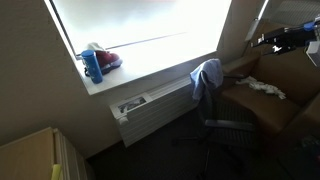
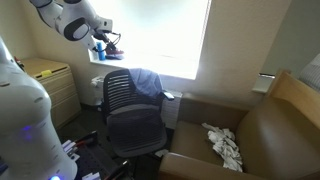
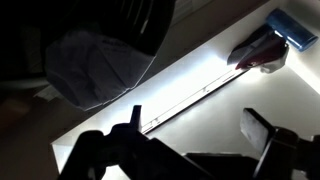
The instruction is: Tilt the chair to the left
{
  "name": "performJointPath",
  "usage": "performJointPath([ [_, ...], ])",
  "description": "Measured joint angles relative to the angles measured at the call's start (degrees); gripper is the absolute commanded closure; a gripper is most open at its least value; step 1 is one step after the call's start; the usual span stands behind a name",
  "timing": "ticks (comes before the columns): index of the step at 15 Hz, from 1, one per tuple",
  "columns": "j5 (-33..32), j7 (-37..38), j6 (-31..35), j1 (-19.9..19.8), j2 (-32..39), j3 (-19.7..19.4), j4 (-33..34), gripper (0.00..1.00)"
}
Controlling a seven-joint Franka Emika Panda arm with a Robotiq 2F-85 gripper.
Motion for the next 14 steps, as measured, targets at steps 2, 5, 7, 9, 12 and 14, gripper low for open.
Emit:
performJointPath([
  [2, 0.78, 0.75, -6.79, 3.25, 1.36, -3.71, 4.37, 0.0],
  [5, 0.2, 2.87, -16.07, 3.75, 4.53, -7.37, 8.34, 0.0],
  [7, -3.9, 7.41, -19.56, 3.72, 7.66, -10.36, 8.68, 0.0],
  [9, -10.21, 14.03, -20.99, 2.5, 10.85, -11.25, 8.66, 0.0],
  [12, -11.38, 15.56, -20.95, 2.9, 12.35, -11.9, 8.69, 0.0],
  [14, -12.31, 16.17, -21.52, 5.12, 12.39, -13.96, 8.7, 0.0],
])
